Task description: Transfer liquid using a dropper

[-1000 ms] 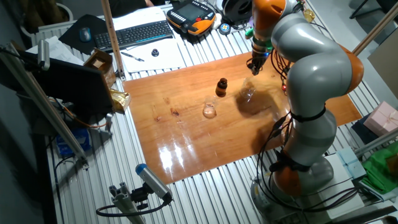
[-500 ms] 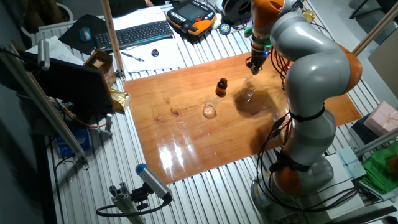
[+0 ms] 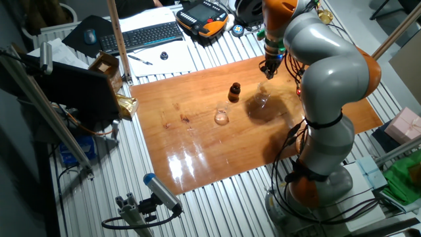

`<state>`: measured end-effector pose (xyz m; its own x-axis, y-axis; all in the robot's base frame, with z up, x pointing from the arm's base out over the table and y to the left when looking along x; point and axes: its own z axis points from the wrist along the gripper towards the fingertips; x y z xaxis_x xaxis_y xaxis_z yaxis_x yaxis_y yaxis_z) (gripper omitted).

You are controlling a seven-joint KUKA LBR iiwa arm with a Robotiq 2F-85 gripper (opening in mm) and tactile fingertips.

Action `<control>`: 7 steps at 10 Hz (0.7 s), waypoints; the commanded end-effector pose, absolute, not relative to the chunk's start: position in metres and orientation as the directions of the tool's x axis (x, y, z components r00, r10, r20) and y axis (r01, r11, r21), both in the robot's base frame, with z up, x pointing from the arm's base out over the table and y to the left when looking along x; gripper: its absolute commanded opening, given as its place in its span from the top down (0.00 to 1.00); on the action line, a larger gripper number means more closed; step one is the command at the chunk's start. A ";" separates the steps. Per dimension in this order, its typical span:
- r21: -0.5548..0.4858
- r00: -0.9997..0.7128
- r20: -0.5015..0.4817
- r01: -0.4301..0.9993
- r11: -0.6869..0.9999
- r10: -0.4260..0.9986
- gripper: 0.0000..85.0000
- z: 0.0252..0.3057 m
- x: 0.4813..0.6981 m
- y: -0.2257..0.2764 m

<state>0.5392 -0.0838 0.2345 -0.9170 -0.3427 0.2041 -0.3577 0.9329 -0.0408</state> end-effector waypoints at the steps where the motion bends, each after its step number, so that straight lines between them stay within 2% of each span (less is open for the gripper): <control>1: -0.041 -0.917 0.204 -0.357 0.933 -0.342 0.86 0.235 0.539 -0.084; 6: -0.039 -0.917 0.209 -0.354 0.934 -0.339 0.85 0.234 0.539 -0.083; 7: -0.040 -0.917 0.208 -0.356 0.934 -0.340 0.91 0.234 0.539 -0.083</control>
<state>0.5393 -0.0832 0.2338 -0.9168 -0.3409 0.2079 -0.3559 0.9337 -0.0386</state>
